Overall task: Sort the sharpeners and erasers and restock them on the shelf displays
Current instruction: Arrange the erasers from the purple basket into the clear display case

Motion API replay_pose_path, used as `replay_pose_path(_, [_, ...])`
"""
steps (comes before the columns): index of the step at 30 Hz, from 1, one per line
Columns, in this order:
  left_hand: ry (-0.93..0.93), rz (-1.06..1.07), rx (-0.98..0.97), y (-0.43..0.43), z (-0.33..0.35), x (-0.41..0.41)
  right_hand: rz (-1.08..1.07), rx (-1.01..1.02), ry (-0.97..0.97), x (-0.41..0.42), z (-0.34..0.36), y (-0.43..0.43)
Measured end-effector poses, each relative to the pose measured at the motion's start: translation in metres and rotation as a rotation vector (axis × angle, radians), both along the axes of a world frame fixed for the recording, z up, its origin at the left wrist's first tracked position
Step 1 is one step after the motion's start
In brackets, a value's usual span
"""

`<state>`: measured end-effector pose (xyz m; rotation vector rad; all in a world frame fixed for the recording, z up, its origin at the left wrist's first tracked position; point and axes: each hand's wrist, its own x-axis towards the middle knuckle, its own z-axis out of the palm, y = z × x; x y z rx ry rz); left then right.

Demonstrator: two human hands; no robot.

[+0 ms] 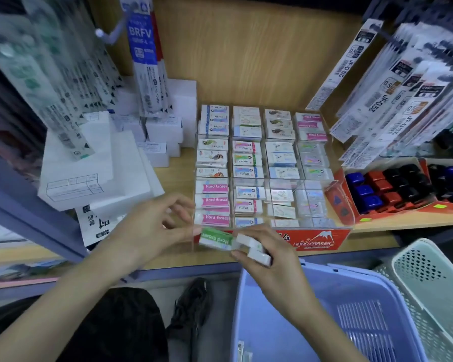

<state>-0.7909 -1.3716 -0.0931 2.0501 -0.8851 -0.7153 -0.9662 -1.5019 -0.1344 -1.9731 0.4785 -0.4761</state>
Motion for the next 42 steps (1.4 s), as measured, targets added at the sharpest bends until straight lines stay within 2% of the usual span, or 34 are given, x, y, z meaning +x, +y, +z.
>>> replay_pose_path(6, [-0.368, -0.009, 0.06, -0.009, -0.019, 0.001, -0.071, -0.017, 0.051, 0.011, 0.006, -0.019])
replay_pose_path(10, [-0.731, -0.138, 0.027, -0.025, -0.028, -0.01, -0.15, -0.053, 0.068, -0.016, 0.005, -0.03])
replay_pose_path(15, [-0.913, -0.319, 0.282, -0.034, -0.05, -0.024, -0.405, -0.078, 0.084, -0.058, 0.005, -0.071])
replay_pose_path(20, [-0.851, -0.378, 0.469, -0.034, -0.052, -0.03, -0.416, -0.127, 0.031, -0.051, 0.021, -0.096])
replay_pose_path(25, [-0.726, -0.345, 0.549, -0.042, -0.042, -0.039, -0.277, -0.167, 0.03, -0.026, 0.016, -0.079])
replay_pose_path(27, [-0.713, -0.325, 0.421, -0.042, -0.033, -0.032, -0.207, -0.185, 0.031, -0.014, 0.012, -0.069])
replay_pose_path(29, [-0.538, -0.322, 0.406, -0.043, -0.016, -0.015, -0.145, -0.211, 0.024, 0.001, 0.009, -0.062])
replay_pose_path(32, [-0.415, -0.114, 0.184, -0.037, -0.008, 0.005, -0.11, -0.228, 0.034, 0.029, 0.007, -0.053])
replay_pose_path(36, [-0.334, -0.076, 0.147, -0.037, -0.016, 0.001, -0.093, -0.293, 0.077, 0.068, 0.003, -0.046])
replay_pose_path(42, [-0.343, -0.063, 0.106, -0.043, -0.02, -0.002, -0.097, -0.502, 0.117, 0.087, -0.005, -0.043])
